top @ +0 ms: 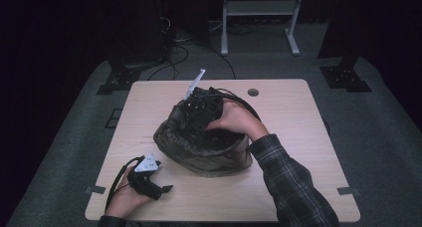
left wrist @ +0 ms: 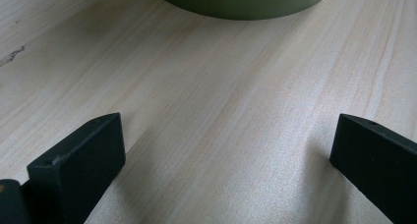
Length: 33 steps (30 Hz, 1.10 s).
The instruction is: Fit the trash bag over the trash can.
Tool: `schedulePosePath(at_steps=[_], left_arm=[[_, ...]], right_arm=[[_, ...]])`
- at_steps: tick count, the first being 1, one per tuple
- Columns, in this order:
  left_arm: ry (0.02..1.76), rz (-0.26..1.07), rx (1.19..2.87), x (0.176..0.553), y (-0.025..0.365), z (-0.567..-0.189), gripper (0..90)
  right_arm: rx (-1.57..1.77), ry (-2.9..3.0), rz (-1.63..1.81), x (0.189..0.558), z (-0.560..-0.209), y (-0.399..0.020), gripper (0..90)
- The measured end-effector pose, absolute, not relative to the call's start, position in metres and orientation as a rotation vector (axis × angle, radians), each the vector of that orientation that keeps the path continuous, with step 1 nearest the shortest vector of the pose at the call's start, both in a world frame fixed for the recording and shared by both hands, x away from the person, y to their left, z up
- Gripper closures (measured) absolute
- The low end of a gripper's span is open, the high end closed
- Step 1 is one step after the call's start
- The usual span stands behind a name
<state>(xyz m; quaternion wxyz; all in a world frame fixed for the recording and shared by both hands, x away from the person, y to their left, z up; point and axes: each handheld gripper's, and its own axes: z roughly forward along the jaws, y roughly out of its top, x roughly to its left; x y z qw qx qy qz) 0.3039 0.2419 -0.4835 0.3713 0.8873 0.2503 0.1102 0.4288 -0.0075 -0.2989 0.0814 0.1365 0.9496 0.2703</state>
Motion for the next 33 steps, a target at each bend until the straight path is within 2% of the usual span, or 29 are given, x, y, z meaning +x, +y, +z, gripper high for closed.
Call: schedulePosePath(at_steps=[14, 21, 26, 33], left_arm=[[0.641, 0.283, 2.277, 0.304, 0.242, -0.483, 0.0], [0.641, 0.283, 2.276, 0.304, 0.242, -0.484, 0.0], [0.640, 0.284, 2.277, 0.304, 0.242, -0.484, 0.0], [0.640, 0.283, 2.277, 0.304, 0.242, -0.483, 0.0]], right_arm=[[0.502, 2.822, 0.682, 0.444, -0.311, -0.009, 0.9], [0.406, 2.854, 0.758, 0.419, -0.303, -0.005, 0.9], [0.326, 2.913, 0.747, 0.401, -0.310, 0.004, 0.9], [0.302, 2.906, 0.773, 0.393, -0.311, 0.005, 0.2]])
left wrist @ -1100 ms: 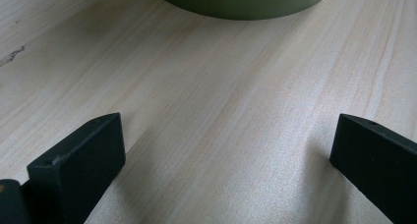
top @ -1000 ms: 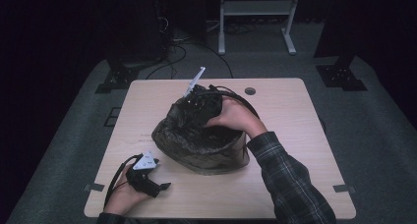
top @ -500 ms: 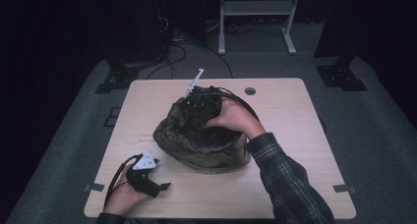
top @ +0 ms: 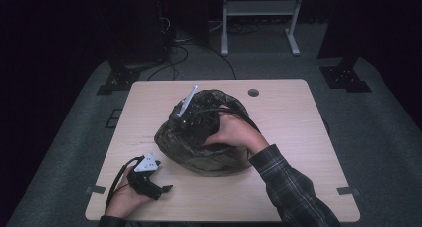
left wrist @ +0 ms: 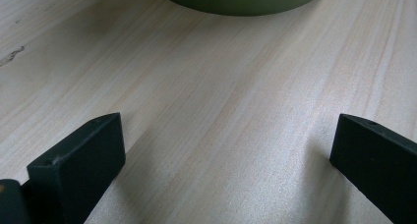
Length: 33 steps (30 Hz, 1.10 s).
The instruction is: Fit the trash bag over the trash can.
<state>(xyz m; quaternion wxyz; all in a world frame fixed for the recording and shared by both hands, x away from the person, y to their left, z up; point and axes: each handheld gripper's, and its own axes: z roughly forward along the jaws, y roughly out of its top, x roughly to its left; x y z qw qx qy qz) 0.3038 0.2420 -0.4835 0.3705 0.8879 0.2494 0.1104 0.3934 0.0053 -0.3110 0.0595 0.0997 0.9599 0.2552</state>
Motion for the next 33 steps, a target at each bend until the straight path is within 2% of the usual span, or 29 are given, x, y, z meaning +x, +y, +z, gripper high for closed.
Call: schedulePosePath(at_steps=[17, 33], left_arm=[[0.639, 0.282, 2.276, 0.304, 0.242, -0.484, 0.0], [0.643, 0.283, 2.278, 0.303, 0.242, -0.483, 0.0]], right_arm=[[0.442, 2.650, 1.147, 0.394, -0.254, -0.086, 0.1], [0.629, 2.486, 1.222, 0.382, -0.251, -0.173, 0.2]])
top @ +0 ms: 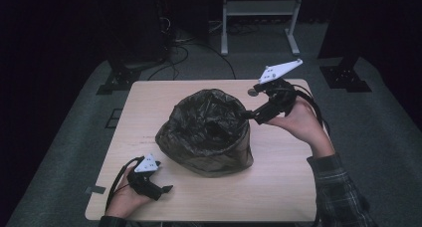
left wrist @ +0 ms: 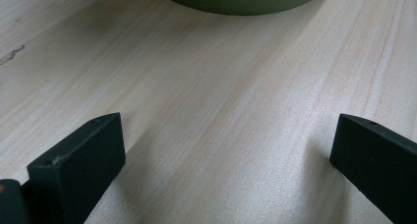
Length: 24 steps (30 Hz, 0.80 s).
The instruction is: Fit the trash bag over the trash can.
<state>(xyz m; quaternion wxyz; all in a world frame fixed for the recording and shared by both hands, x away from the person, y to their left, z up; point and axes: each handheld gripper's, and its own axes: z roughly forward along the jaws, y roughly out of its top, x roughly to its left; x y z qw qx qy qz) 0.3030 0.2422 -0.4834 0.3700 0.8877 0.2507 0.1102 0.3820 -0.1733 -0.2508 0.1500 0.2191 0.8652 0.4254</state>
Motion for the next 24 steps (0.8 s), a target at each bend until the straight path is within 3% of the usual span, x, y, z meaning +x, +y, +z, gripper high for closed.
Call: schedulePosePath(at_steps=[13, 24], left_arm=[[0.644, 0.284, 2.275, 0.302, 0.242, -0.484, 0.0], [0.645, 0.283, 2.276, 0.302, 0.242, -0.484, 0.0]], right_arm=[[0.744, 2.369, 1.254, 0.355, -0.269, -0.233, 0.2], [0.838, 2.333, 1.260, 0.332, -0.317, -0.263, 0.2]])
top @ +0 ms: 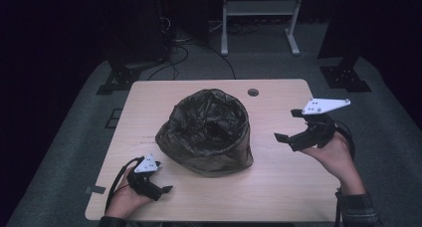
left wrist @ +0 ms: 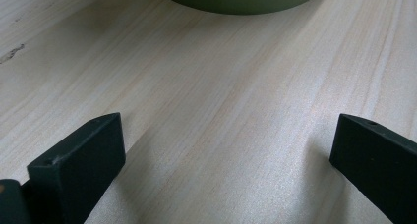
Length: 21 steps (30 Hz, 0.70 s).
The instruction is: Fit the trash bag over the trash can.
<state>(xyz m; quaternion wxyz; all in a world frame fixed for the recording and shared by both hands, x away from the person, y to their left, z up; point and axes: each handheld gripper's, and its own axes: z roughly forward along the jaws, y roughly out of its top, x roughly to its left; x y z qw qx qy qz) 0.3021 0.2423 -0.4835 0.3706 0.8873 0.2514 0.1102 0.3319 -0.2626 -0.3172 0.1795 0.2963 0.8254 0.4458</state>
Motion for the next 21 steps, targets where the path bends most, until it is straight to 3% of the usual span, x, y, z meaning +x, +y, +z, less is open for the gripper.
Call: schedulePosePath(at_steps=[9, 21], left_arm=[[0.645, 0.284, 2.276, 0.302, 0.242, -0.484, 0.0], [0.644, 0.284, 2.276, 0.302, 0.242, -0.484, 0.0]], right_arm=[[0.896, 2.309, 1.287, 0.319, -0.357, -0.271, 0.2], [0.896, 2.366, 1.264, 0.315, -0.405, -0.250, 0.2]])
